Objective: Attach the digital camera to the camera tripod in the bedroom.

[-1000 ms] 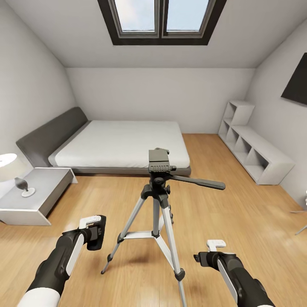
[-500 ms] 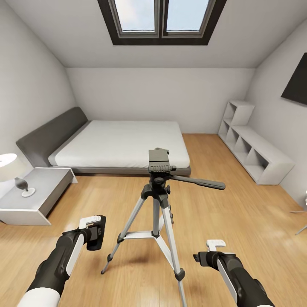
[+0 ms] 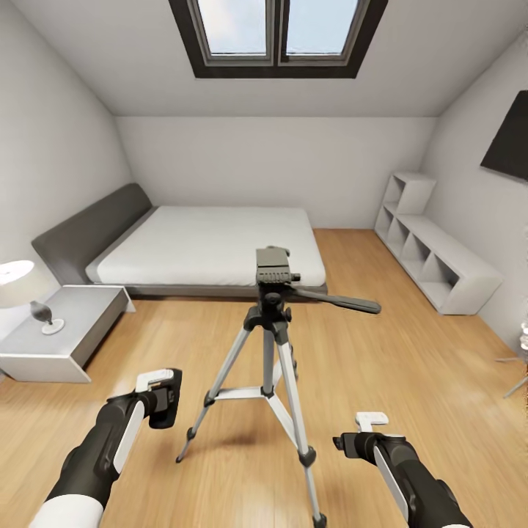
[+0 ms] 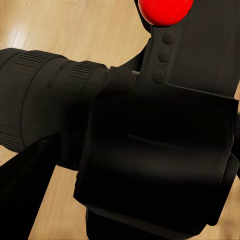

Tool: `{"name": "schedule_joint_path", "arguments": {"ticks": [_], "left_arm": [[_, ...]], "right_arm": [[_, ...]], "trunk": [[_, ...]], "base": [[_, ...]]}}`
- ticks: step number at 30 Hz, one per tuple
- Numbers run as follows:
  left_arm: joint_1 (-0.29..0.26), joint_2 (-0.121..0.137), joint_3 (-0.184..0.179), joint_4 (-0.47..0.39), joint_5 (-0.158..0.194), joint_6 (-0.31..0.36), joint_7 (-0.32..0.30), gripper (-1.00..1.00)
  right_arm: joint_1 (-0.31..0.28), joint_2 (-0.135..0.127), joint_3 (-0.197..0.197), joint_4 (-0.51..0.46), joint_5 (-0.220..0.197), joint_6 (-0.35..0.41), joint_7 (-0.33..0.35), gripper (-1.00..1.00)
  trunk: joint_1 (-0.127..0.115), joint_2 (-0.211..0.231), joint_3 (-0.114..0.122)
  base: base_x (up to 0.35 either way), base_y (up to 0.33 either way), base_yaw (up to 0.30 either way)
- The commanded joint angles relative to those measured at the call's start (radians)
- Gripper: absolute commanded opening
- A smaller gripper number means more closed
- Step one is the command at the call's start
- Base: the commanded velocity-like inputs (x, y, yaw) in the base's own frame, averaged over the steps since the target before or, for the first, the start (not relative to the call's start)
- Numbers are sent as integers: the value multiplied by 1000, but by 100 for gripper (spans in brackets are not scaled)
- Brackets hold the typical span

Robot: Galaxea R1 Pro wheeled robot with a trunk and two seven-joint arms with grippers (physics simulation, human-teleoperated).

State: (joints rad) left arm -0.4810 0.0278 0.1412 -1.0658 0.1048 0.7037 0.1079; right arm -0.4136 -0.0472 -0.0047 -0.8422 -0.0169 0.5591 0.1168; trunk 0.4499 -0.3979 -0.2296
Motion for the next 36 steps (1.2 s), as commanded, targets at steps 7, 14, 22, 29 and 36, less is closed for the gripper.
{"name": "schedule_joint_path", "arguments": {"ticks": [7, 14, 22, 29, 36], "left_arm": [[-1, 1, -4, -19, 10, 4, 9, -100], [-1, 1, -4, -23, 10, 4, 8, -100], [-1, 1, -3, -22, 10, 3, 7, -100], [-1, 1, -3, -22, 10, 3, 7, -100], [-1, 1, -3, -22, 10, 3, 7, -100]], "right_arm": [[-1, 0, -1, -2, -2, 5, 3, 100], [0, 0, -1, -2, -2, 5, 3, 100], [-1, 0, -1, -2, -2, 5, 3, 100], [-1, 2, 0, -2, -2, 4, 3, 100], [0, 4, 1, -3, 0, 3, 3, 100]], "trunk": [[0, -2, -2], [0, -2, -2], [0, -2, -2], [0, -2, -2], [0, -2, -2]], "base": [[-162, 0, 0], [-31, 0, 0], [-5, 0, 0], [0, 0, 0], [0, 0, 0]]}}
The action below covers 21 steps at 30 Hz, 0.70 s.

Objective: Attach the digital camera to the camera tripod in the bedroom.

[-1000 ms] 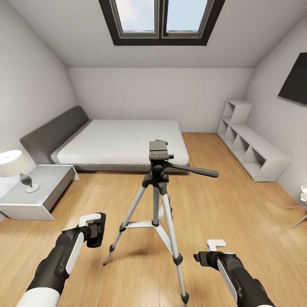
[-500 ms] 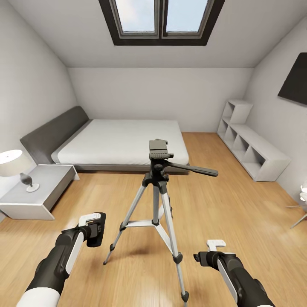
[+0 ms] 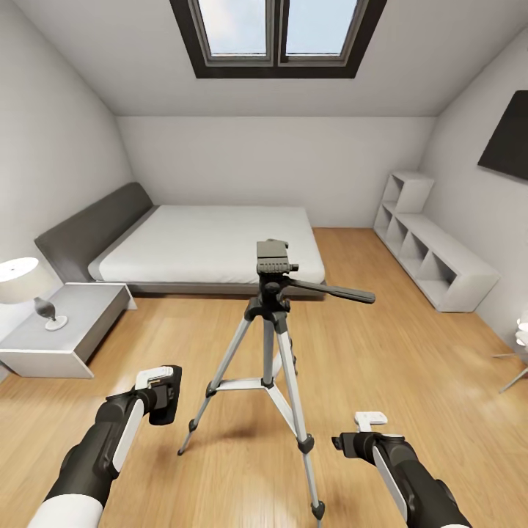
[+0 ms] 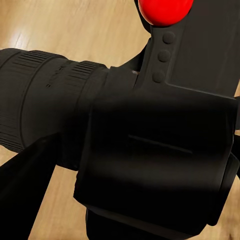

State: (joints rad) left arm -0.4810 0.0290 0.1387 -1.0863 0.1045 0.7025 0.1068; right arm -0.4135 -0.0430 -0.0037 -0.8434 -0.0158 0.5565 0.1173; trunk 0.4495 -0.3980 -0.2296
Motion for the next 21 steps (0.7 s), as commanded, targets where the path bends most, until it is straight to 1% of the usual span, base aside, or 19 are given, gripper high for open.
{"name": "schedule_joint_path", "arguments": {"ticks": [1, 21], "left_arm": [[-1, 0, -1, -1, 11, 5, 8, -100], [-1, 0, -1, -1, 11, 5, 8, -100]], "right_arm": [[-1, 0, -1, -2, -1, 5, 3, 100], [-1, 0, -2, -2, -2, 3, 1, 100]], "trunk": [[1, -2, -2], [1, -2, -2]], "base": [[0, 0, 0], [0, 0, 0]]}}
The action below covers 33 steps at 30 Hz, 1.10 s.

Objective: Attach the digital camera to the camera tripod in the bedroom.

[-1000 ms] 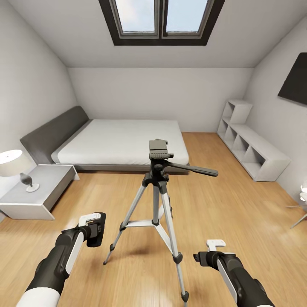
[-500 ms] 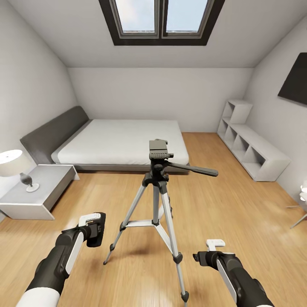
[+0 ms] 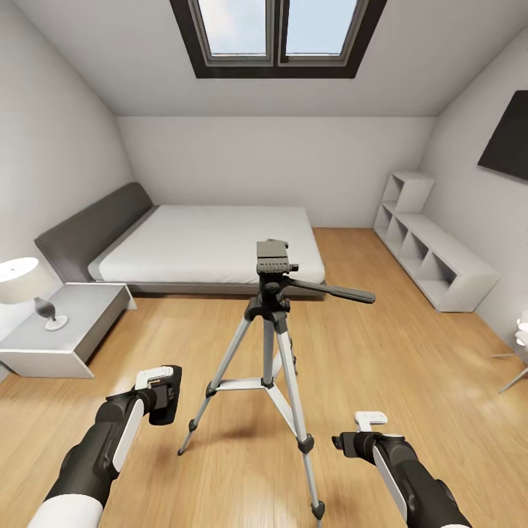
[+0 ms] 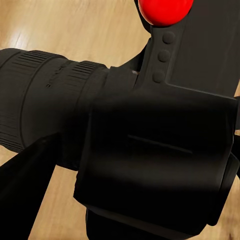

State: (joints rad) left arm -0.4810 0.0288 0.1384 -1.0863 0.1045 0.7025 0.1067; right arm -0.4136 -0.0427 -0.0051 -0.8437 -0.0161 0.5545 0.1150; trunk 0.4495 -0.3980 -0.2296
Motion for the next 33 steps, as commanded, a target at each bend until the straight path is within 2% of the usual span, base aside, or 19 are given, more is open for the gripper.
{"name": "schedule_joint_path", "arguments": {"ticks": [1, 27, 33], "left_arm": [[-1, 0, -1, -1, 11, 5, 8, -100], [-1, 0, -1, -2, 11, 5, 8, -100], [-1, 0, 0, -6, 11, 5, 9, -100]], "right_arm": [[-1, 0, -1, -2, -2, 5, 3, 100], [0, 0, 1, -2, -2, 5, 2, 100], [0, 0, 11, -17, 1, -2, 6, 100]], "trunk": [[1, -2, -2], [1, -2, -2], [1, -2, -2]], "base": [[0, 0, 0], [0, 0, 0], [0, 0, 0]]}}
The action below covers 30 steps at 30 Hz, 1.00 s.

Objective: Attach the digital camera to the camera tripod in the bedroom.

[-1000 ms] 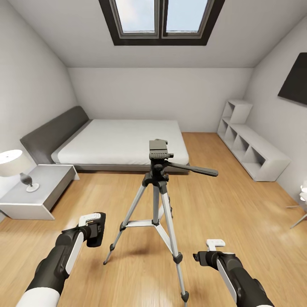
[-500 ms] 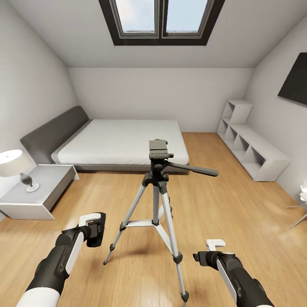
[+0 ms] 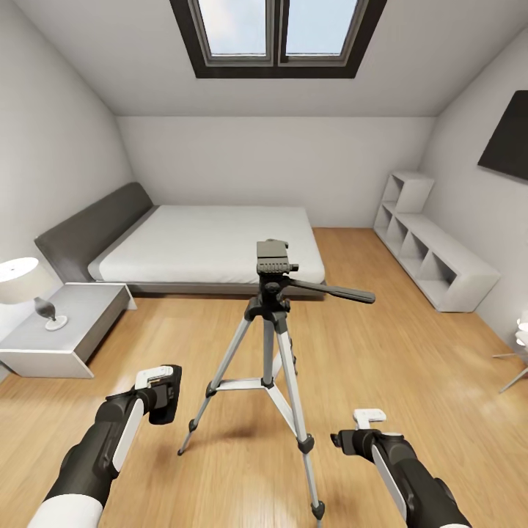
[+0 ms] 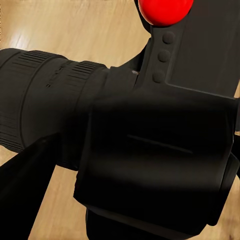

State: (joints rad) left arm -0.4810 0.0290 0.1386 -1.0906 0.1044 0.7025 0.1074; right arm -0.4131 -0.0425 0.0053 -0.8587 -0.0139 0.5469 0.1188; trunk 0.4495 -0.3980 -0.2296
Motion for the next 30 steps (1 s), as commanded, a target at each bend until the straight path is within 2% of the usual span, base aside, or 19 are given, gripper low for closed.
{"name": "schedule_joint_path", "arguments": {"ticks": [1, 5, 12, 14, 18, 24, 30], "left_arm": [[-1, 0, -1, -1, 11, 5, 8, -100], [-1, 0, -2, -1, 11, 5, 8, -100], [-1, 0, -2, -2, 11, 4, 8, -100], [-1, 0, -2, -2, 11, 4, 8, -100], [-1, 0, -2, -2, 11, 4, 8, -100], [-1, -1, -3, -1, 11, 5, 8, -100], [-1, -1, -3, 0, 11, 4, 8, -100]], "right_arm": [[-1, 0, 3, -4, -1, 2, 4, 100], [-1, 0, 32, -10, 4, -15, 9, 100], [-1, 1, 144, -15, 13, -33, 17, 100], [-1, 1, 160, -16, 12, -34, 19, 100], [-1, 1, 180, -36, 7, -35, 37, 100], [-1, 2, 188, -84, 4, -37, 55, 100], [0, 5, 189, -172, 2, -38, 54, 100]], "trunk": [[1, -2, -2], [1, -2, -2], [1, -2, -2], [1, -2, -2], [1, -2, -2], [1, -2, -2], [1, -2, -2]], "base": [[0, 0, 0], [0, 0, 0], [0, 0, 0], [0, 0, 0], [0, 0, 0], [0, 0, 0], [0, 0, 0]]}}
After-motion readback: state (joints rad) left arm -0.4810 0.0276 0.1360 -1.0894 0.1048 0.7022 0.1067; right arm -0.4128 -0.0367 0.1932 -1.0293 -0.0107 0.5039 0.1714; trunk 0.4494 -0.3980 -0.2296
